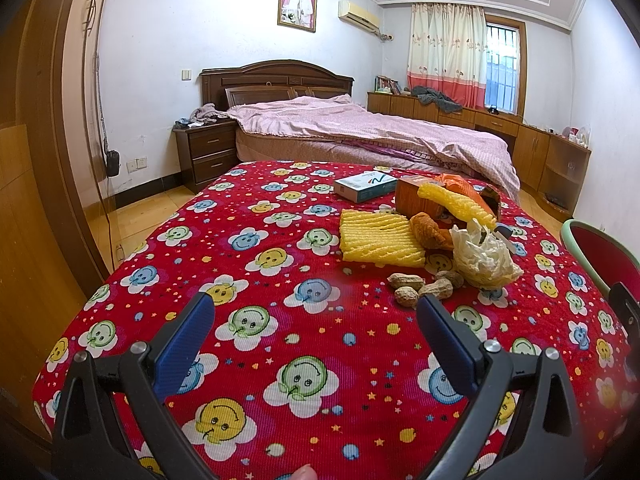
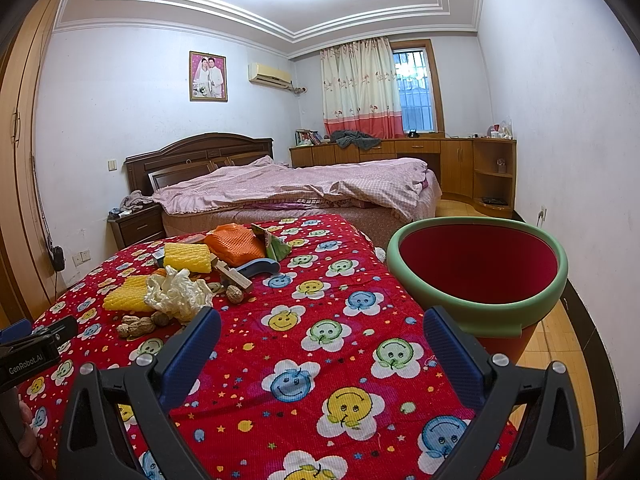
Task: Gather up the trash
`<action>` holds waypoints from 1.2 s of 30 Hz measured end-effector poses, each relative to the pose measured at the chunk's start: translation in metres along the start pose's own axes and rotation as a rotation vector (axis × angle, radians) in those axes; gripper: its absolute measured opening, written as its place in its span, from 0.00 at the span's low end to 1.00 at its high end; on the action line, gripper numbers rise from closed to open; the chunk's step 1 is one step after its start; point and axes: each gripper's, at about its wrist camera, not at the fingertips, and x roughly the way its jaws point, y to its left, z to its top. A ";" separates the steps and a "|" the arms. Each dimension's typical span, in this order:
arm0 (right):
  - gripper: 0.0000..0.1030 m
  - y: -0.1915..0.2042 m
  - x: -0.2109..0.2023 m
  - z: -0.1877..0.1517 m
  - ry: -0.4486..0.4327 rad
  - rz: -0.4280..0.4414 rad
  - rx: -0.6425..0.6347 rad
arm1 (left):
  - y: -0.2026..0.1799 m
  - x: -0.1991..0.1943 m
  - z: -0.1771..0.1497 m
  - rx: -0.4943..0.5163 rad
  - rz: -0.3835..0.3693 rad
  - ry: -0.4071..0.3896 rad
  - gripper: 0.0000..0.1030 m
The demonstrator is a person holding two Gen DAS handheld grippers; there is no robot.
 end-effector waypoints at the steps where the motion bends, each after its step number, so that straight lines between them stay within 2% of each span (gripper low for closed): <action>1: 1.00 0.000 0.000 0.000 0.002 0.001 0.000 | 0.000 0.000 0.000 0.001 -0.001 0.005 0.97; 11: 1.00 0.001 0.008 0.003 0.060 0.016 -0.012 | 0.003 0.011 0.005 0.007 -0.047 0.079 0.97; 19: 1.00 -0.001 0.018 0.017 0.136 0.050 0.011 | 0.004 0.023 0.035 0.021 -0.071 0.115 0.97; 27: 1.00 0.002 0.029 0.045 0.181 0.073 0.015 | -0.006 0.063 0.063 0.047 -0.085 0.210 0.97; 36: 1.00 -0.002 0.050 0.063 0.219 0.065 0.021 | -0.022 0.110 0.065 0.071 -0.099 0.336 0.97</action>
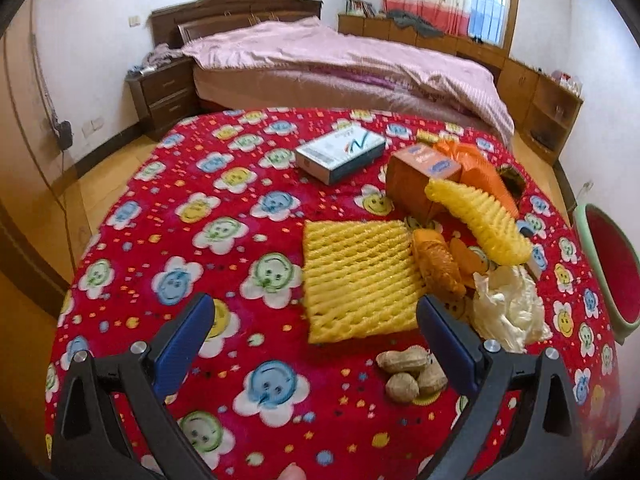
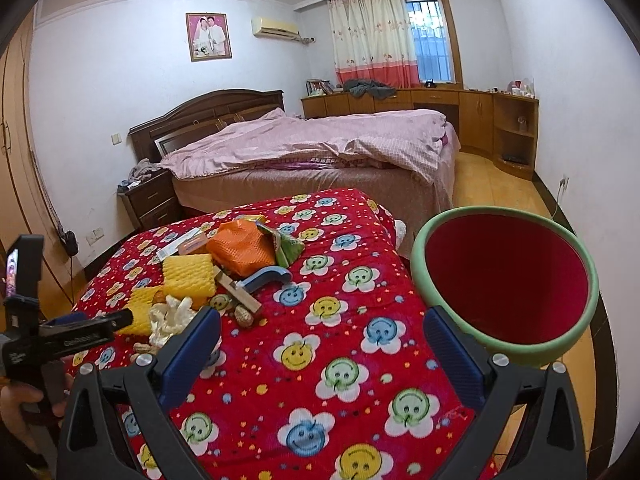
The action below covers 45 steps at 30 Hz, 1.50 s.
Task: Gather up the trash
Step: 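Reach the left tool to the yellow foam net sheet and grasp it, then grasp the yellow foam net sleeve with the right tool while the left tool lifts the sheet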
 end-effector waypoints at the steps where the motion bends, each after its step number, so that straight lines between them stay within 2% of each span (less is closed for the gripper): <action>1: 1.00 -0.001 0.001 0.001 0.005 -0.002 -0.001 | -0.002 0.004 0.001 0.004 -0.010 0.015 0.97; 5: 1.00 -0.003 0.011 0.007 0.027 -0.002 -0.002 | -0.013 0.017 0.003 0.036 -0.030 0.053 0.97; 9: 1.00 -0.004 0.020 0.011 0.041 0.007 0.001 | -0.018 0.030 0.007 0.034 -0.002 0.079 0.97; 11: 1.00 -0.003 0.024 0.013 0.047 0.011 0.000 | -0.018 0.036 0.009 0.023 -0.010 0.096 0.89; 14: 1.00 -0.002 0.030 0.015 0.057 0.014 -0.004 | -0.016 0.040 0.009 0.006 -0.030 0.103 0.82; 15: 1.00 -0.002 0.032 0.015 0.061 0.017 -0.003 | -0.016 0.039 0.009 0.012 -0.030 0.095 0.79; 17: 1.00 -0.001 0.035 0.015 0.070 0.024 -0.001 | -0.018 0.037 0.009 0.034 -0.048 0.088 0.64; 18: 1.00 -0.001 0.036 0.015 0.074 0.027 0.000 | -0.019 0.034 0.009 0.048 -0.060 0.082 0.61; 20: 1.00 0.001 0.038 0.015 0.079 0.033 -0.001 | -0.020 0.031 0.008 0.061 -0.074 0.075 0.43; 21: 1.00 0.003 0.039 0.014 0.082 0.036 -0.003 | -0.020 0.031 0.008 0.062 -0.083 0.075 0.40; 23: 1.00 0.007 0.039 0.014 0.088 0.041 -0.012 | -0.017 0.028 0.007 0.056 -0.105 0.076 0.18; 24: 1.00 0.010 0.040 0.013 0.092 0.043 -0.019 | -0.016 0.026 0.007 0.051 -0.114 0.075 0.15; 26: 1.00 0.015 0.041 0.013 0.098 0.049 -0.027 | -0.012 0.023 0.006 0.038 -0.123 0.070 0.12; 33: 1.00 0.035 0.046 0.018 0.112 0.083 -0.057 | 0.010 0.006 0.008 0.013 -0.108 0.017 0.11; 42: 0.99 0.076 0.075 0.031 0.176 0.185 -0.071 | 0.035 0.005 0.008 -0.038 -0.067 0.011 0.11; 45: 0.93 0.090 0.087 0.031 0.201 0.196 -0.073 | 0.040 0.003 0.007 -0.057 -0.059 0.005 0.11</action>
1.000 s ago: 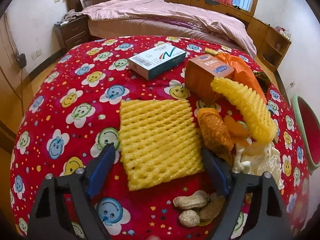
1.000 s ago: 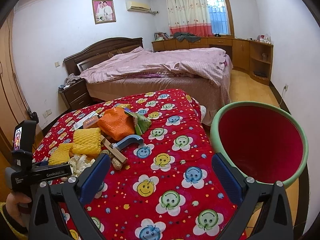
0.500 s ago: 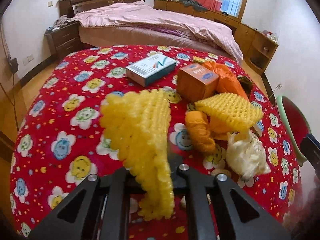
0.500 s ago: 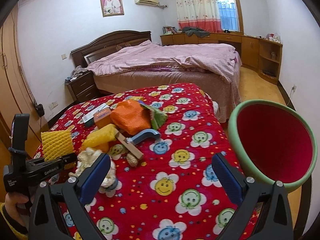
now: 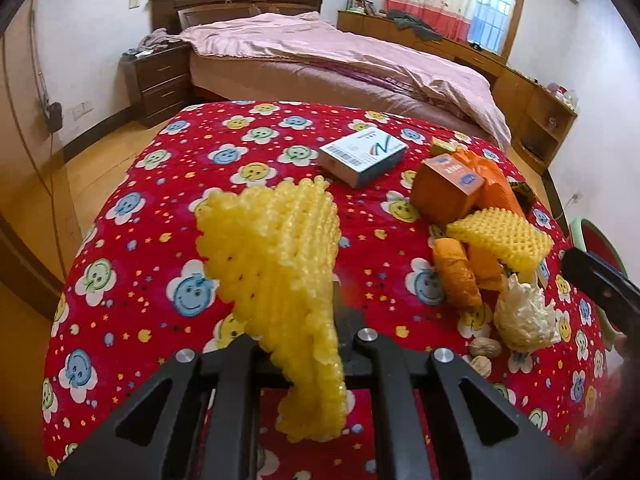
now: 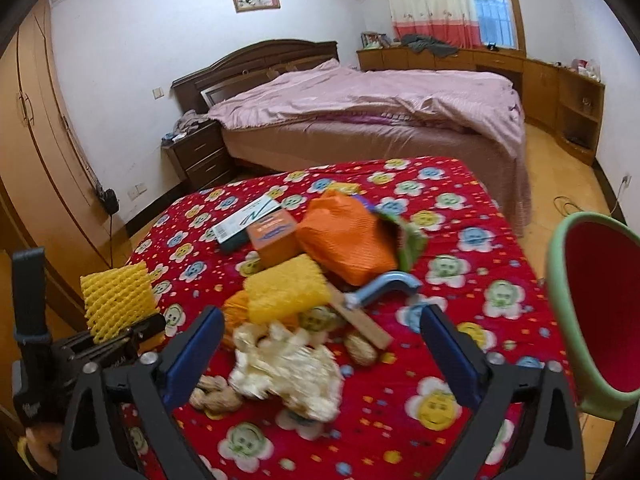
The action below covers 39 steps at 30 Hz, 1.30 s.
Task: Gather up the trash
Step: 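Grasp the yellow foam net sleeve with the right tool while the left tool lifts the sheet, then carry both foam pieces over the green-rimmed red bucket with both tools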
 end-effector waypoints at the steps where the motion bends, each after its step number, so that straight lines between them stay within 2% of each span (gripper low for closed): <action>1: 0.90 0.002 0.003 0.001 0.005 0.000 -0.001 | 0.002 0.000 0.000 -0.007 -0.001 -0.002 0.11; 3: 0.85 0.007 0.011 0.003 0.012 -0.001 -0.001 | 0.005 -0.003 0.000 -0.019 -0.004 -0.005 0.11; 8: 0.58 0.013 0.029 0.008 0.059 0.019 0.009 | 0.010 -0.008 -0.001 -0.036 -0.006 -0.018 0.11; 12: 0.46 0.011 0.038 0.007 0.080 -0.005 0.040 | 0.010 -0.012 -0.002 -0.043 -0.012 -0.027 0.11; 14: 0.34 0.010 0.038 0.007 0.077 -0.009 0.047 | 0.008 -0.014 -0.002 -0.041 -0.016 -0.028 0.11; 16: 0.29 0.010 0.035 0.007 0.064 -0.011 0.038 | 0.008 -0.016 -0.002 -0.042 -0.017 -0.029 0.11; 17: 0.21 0.010 0.034 0.007 0.057 -0.012 0.032 | 0.007 -0.016 -0.002 -0.045 -0.019 -0.029 0.11; 19: 0.15 0.011 0.030 0.008 0.044 -0.009 0.026 | 0.007 -0.017 -0.002 -0.053 -0.029 -0.029 0.11; 31: 0.11 0.025 -0.004 0.013 -0.066 0.059 -0.035 | 0.001 -0.036 0.001 -0.055 -0.065 -0.054 0.11; 39: 0.11 0.016 -0.031 0.020 -0.128 0.075 -0.013 | -0.013 -0.057 0.009 -0.037 -0.105 -0.081 0.11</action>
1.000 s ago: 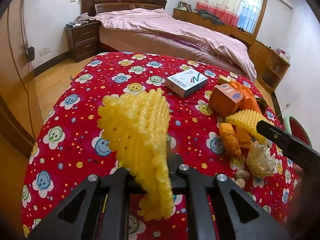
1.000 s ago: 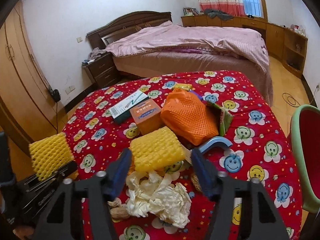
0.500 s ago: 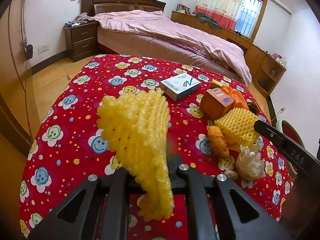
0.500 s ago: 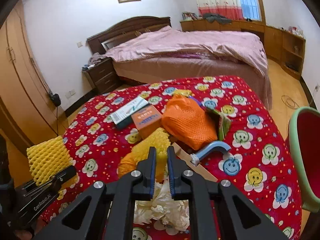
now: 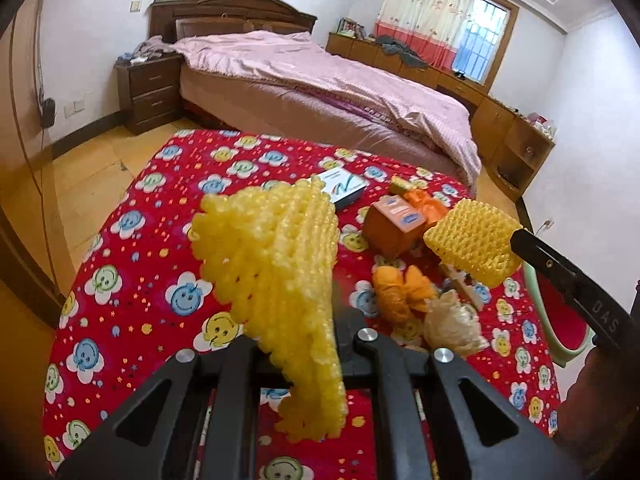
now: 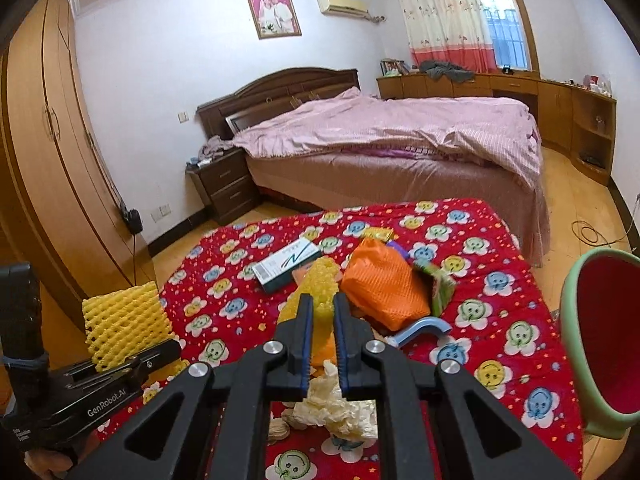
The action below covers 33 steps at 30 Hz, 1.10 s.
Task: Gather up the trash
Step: 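Carry both foam pieces over the green-rimmed red bucket with both tools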
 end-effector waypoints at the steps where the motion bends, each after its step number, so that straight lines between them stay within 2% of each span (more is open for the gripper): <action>1: 0.11 -0.002 -0.004 0.001 -0.009 0.000 0.004 | -0.002 -0.002 0.001 0.006 -0.002 -0.006 0.11; 14: 0.11 -0.034 -0.064 0.019 -0.128 -0.036 0.056 | -0.052 -0.023 0.018 0.098 -0.081 -0.035 0.11; 33: 0.11 -0.122 -0.129 0.010 -0.217 -0.196 0.178 | -0.151 -0.012 0.018 0.261 -0.186 -0.010 0.11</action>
